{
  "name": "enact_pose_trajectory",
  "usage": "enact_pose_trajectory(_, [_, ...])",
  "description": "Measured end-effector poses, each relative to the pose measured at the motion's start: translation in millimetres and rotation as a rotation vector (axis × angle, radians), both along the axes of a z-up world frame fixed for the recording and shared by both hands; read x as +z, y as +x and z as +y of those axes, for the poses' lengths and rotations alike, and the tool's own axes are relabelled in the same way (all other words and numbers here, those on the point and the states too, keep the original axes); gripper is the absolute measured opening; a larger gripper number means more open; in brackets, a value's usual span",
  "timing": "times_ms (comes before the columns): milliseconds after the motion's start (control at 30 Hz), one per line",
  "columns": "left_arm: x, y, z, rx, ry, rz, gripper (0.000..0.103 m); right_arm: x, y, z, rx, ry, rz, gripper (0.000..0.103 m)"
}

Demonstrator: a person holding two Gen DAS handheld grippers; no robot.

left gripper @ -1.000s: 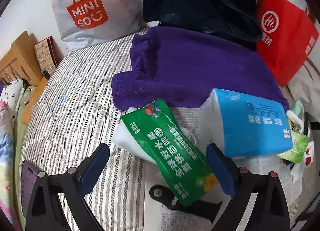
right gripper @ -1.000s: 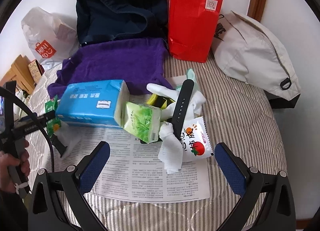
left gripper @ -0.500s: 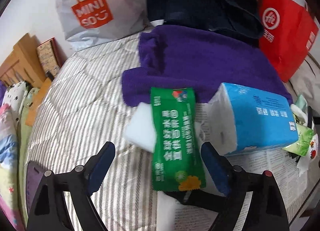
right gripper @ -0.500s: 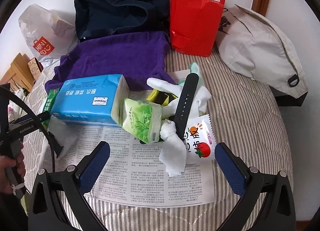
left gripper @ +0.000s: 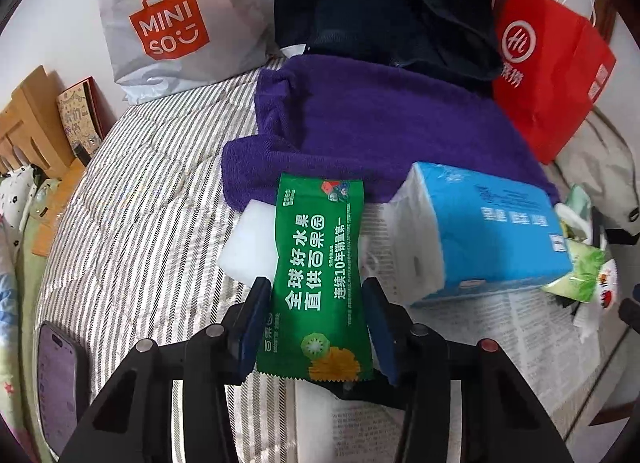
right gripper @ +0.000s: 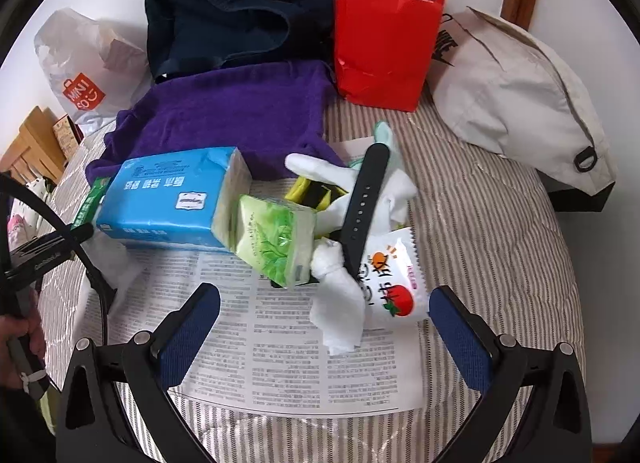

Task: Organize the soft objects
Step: 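Close the right tool on the white cotton gloves while the left tool holds the packet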

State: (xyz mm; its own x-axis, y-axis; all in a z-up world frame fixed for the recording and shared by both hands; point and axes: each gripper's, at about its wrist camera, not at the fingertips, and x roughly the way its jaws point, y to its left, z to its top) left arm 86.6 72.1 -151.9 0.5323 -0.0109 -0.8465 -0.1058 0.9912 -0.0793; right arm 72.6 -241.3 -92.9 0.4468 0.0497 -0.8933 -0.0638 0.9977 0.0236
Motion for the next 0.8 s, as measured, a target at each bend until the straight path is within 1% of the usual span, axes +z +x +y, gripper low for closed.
enact_pose_trajectory(67, [4,-4,-1,-0.014,-0.008,-0.006,0.043,0,0,-5,-0.008,0.004,-0.002,0.103])
enact_pose_trajectory(133, [5,-6,-2,-0.022,-0.014,-0.002,0.038,-1,0,-10,-0.021,0.002,0.004,0.103])
enact_pose_trajectory(267, [7,-10,0,-0.027,-0.048,-0.002,0.037,0,-1,-15,-0.031,0.004,0.004,0.103])
enact_pose_trajectory(367, [7,-8,-2,-0.034,-0.035,-0.006,0.034,2,-2,-16,-0.031,0.010,-0.007,0.103])
enact_pose_trajectory(433, [6,-7,-1,-0.035,-0.044,-0.007,0.031,1,0,-18,-0.034,0.007,-0.006,0.103])
enact_pose_trajectory(500, [9,-9,1,-0.039,-0.056,-0.025,0.031,1,0,-21,-0.041,0.003,-0.007,0.103])
enact_pose_trajectory(600, [13,-11,3,-0.040,-0.054,-0.040,0.031,0,2,-31,-0.060,0.005,-0.009,0.103])
enact_pose_trajectory(800, [15,-10,4,-0.043,-0.055,-0.048,0.031,-4,19,-45,-0.101,0.048,-0.025,0.102])
